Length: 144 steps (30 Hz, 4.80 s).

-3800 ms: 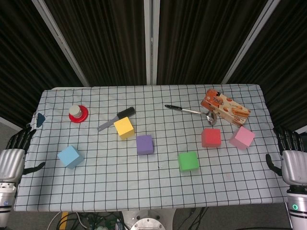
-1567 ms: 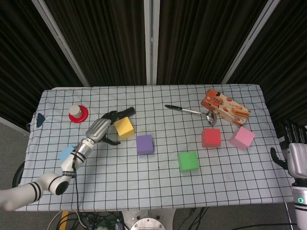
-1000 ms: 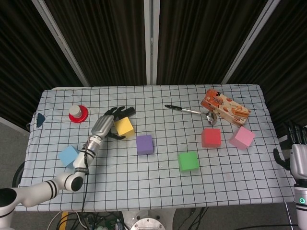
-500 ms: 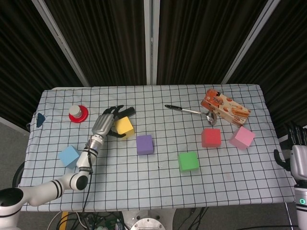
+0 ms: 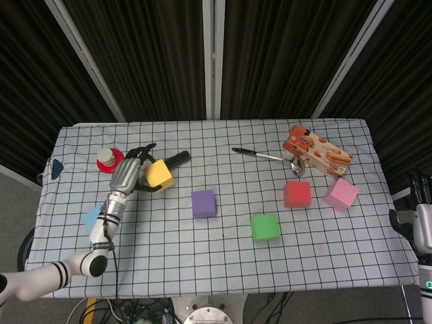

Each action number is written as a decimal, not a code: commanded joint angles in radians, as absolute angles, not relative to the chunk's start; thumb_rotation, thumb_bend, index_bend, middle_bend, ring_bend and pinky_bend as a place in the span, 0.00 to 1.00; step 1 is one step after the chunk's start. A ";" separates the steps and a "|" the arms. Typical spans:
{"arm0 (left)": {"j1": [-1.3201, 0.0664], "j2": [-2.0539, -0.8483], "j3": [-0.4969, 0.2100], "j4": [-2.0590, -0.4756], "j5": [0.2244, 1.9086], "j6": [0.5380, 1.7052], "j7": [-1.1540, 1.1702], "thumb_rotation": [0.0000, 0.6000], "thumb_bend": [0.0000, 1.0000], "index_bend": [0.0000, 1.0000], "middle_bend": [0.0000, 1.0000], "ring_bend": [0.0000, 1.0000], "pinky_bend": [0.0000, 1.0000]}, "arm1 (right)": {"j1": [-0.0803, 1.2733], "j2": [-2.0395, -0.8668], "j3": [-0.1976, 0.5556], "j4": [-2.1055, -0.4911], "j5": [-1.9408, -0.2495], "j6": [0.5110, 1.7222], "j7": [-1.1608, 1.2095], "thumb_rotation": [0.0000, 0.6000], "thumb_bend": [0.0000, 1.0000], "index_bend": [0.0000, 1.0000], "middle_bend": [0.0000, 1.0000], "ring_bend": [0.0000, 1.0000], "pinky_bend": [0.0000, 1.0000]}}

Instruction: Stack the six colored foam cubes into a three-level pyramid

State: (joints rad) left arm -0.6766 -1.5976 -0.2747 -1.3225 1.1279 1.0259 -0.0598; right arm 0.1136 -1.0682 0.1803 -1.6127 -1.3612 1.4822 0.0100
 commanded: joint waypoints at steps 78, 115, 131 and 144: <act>-0.730 -1.583 -0.119 -1.316 1.439 0.952 -0.278 1.00 0.06 0.10 0.46 0.14 0.13 | 0.127 -1.070 0.168 -1.615 -1.360 1.455 -0.007 1.00 0.33 0.00 0.00 0.00 0.00; -0.734 -1.619 -0.102 -1.289 1.435 0.951 -0.276 1.00 0.06 0.08 0.31 0.14 0.12 | 0.124 -1.084 0.162 -1.582 -1.352 1.439 0.018 1.00 0.33 0.00 0.00 0.00 0.00; -0.728 -1.581 -0.094 -1.333 1.461 0.973 -0.319 1.00 0.02 0.05 0.12 0.10 0.12 | 0.127 -1.080 0.161 -1.587 -1.357 1.433 0.012 1.00 0.33 0.00 0.00 0.00 0.00; -0.508 -1.464 0.002 -1.408 1.503 1.262 -0.182 1.00 0.02 0.05 0.12 0.06 0.12 | 0.206 -1.049 0.111 -1.609 -1.443 1.297 -0.042 1.00 0.21 0.00 0.00 0.00 0.00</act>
State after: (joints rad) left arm -0.5892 -1.4676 -0.0340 -1.4183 1.4890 1.1581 -0.2288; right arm 0.1768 -1.0537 0.1267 -1.6066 -1.4238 1.3457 -0.0311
